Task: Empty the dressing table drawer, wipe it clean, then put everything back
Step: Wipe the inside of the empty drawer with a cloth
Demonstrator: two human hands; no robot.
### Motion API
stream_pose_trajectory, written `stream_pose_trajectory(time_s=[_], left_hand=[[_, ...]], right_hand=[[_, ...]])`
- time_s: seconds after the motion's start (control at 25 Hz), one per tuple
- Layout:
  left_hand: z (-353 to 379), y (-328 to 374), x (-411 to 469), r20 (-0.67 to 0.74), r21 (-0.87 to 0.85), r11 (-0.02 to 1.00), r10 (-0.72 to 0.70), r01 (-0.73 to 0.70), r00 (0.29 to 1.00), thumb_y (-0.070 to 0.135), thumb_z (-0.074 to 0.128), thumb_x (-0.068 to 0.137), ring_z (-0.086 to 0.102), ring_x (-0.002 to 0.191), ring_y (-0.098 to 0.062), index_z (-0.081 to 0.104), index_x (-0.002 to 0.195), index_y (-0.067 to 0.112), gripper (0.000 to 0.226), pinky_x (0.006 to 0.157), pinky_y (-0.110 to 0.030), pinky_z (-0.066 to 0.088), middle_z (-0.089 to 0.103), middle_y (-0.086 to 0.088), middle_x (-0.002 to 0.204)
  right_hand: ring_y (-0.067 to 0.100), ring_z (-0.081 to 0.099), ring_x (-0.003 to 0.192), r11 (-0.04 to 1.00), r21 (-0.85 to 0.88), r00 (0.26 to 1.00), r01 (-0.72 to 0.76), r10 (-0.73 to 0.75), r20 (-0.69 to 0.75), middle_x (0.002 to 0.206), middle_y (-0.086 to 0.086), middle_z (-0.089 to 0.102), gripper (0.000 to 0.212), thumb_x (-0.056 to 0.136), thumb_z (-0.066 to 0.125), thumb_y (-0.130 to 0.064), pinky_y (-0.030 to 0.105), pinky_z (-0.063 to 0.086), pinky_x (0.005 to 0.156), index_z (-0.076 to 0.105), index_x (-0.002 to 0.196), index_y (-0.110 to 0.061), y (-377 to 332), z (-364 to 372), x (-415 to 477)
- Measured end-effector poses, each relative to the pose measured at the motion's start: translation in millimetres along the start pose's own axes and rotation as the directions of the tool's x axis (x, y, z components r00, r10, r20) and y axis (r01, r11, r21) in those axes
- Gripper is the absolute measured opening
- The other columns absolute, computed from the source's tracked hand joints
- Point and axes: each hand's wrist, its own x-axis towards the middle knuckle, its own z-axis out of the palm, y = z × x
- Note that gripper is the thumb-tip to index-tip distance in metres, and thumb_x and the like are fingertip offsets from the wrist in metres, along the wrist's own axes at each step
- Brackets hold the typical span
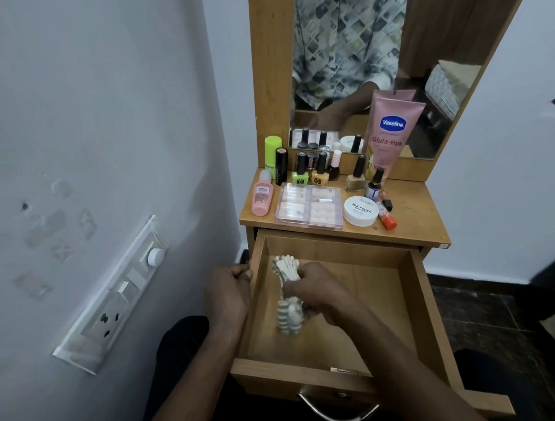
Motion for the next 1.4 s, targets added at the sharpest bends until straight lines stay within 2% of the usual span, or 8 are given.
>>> stream_pose_trajectory(time_s=[0.12, 0.28, 0.48, 0.8, 0.92, 1.04, 1.24, 1.4], left_hand=[[1, -1, -2, -0.020, -0.033, 0.999, -0.013, 0.013, 1.000, 0.016, 0.062, 0.094, 0.064, 0.071, -0.003, 0.077, 0.104, 0.015, 0.018, 0.056, -0.015, 0.041, 0.076, 0.002, 0.090], [1, 2, -2, -0.032, -0.044, 0.999, -0.017, 0.015, 0.999, 0.016, 0.063, 0.094, 0.061, 0.070, -0.001, 0.077, 0.104, 0.014, 0.018, 0.054, -0.014, 0.039, 0.075, 0.001, 0.091], [0, 4, -2, -0.005, -0.040, 0.999, 0.011, -0.011, 1.000, 0.018, 0.063, 0.095, 0.063, 0.076, -0.007, 0.077, 0.108, 0.015, 0.019, 0.055, -0.014, 0.039, 0.076, -0.002, 0.097], [-1, 4, -4, -0.036, -0.134, 0.989, -0.064, 0.059, 0.997, 0.015, 0.065, 0.092, 0.063, 0.070, -0.003, 0.077, 0.098, 0.016, 0.013, 0.056, -0.015, 0.040, 0.073, 0.004, 0.084], [-3, 8, -8, 0.000, -0.122, 0.991, -0.061, 0.061, 0.998, 0.016, 0.063, 0.094, 0.059, 0.067, -0.001, 0.076, 0.095, 0.019, 0.013, 0.054, -0.015, 0.039, 0.068, 0.011, 0.075], [-5, 6, -7, 0.009, -0.149, 0.987, -0.057, 0.058, 0.998, 0.018, 0.065, 0.093, 0.062, 0.073, -0.005, 0.077, 0.100, 0.020, 0.014, 0.057, -0.020, 0.043, 0.074, 0.006, 0.085], [-3, 7, -3, 0.005, -0.205, 0.973, -0.106, 0.105, 0.994, 0.013, 0.064, 0.093, 0.063, 0.072, -0.007, 0.075, 0.098, 0.017, 0.013, 0.063, -0.022, 0.048, 0.073, 0.003, 0.085], [-1, 3, -1, 0.002, -0.257, 0.958, -0.131, 0.127, 0.991, 0.012, 0.067, 0.091, 0.068, 0.074, -0.013, 0.076, 0.097, 0.015, 0.011, 0.063, -0.025, 0.052, 0.074, 0.000, 0.084]], right_hand=[[0.026, 0.071, 0.065, 0.982, 0.158, 0.971, -0.108, 0.070, 0.228, 0.082, 0.014, 0.073, 0.017, 0.095, 0.055, -0.018, 0.033, 0.060, 0.059, 0.065, 0.096, -0.004, 4, 31, -17], [0.017, 0.065, 0.054, 0.967, 0.233, 0.992, -0.100, 0.077, 0.105, 0.077, 0.012, 0.067, 0.025, 0.094, 0.038, 0.001, 0.025, 0.050, 0.044, 0.062, 0.091, -0.004, -9, 37, 9], [0.022, 0.066, 0.066, 0.931, 0.365, 1.000, 0.013, -0.010, -0.010, 0.081, 0.011, 0.069, 0.027, 0.098, 0.039, -0.001, 0.035, 0.056, 0.058, 0.065, 0.090, -0.004, -29, 20, 34], [0.025, 0.069, 0.081, 0.993, -0.100, 0.879, -0.063, 0.103, 0.466, 0.097, 0.016, 0.068, 0.021, 0.087, 0.056, 0.013, 0.035, 0.058, 0.076, 0.063, 0.101, -0.002, 9, 39, 1], [0.038, 0.067, 0.103, 0.994, 0.106, 0.980, -0.012, -0.009, 0.197, 0.112, 0.022, 0.067, 0.032, 0.084, 0.054, 0.017, 0.053, 0.056, 0.087, 0.059, 0.108, -0.004, -6, 28, 26], [0.035, 0.069, 0.095, 0.943, 0.330, 1.000, 0.028, -0.028, -0.004, 0.115, 0.025, 0.067, 0.028, 0.085, 0.059, 0.010, 0.049, 0.057, 0.084, 0.060, 0.111, 0.000, -28, 20, 46], [0.026, 0.072, 0.089, 0.998, 0.058, 0.973, -0.037, 0.023, 0.228, 0.100, 0.016, 0.073, 0.016, 0.085, 0.066, -0.004, 0.039, 0.059, 0.079, 0.064, 0.099, -0.010, 2, 46, -6], [0.029, 0.071, 0.089, 0.986, 0.148, 0.979, -0.082, 0.052, 0.195, 0.095, 0.015, 0.071, 0.014, 0.086, 0.060, 0.001, 0.041, 0.059, 0.079, 0.064, 0.097, -0.007, 8, 56, -20]])
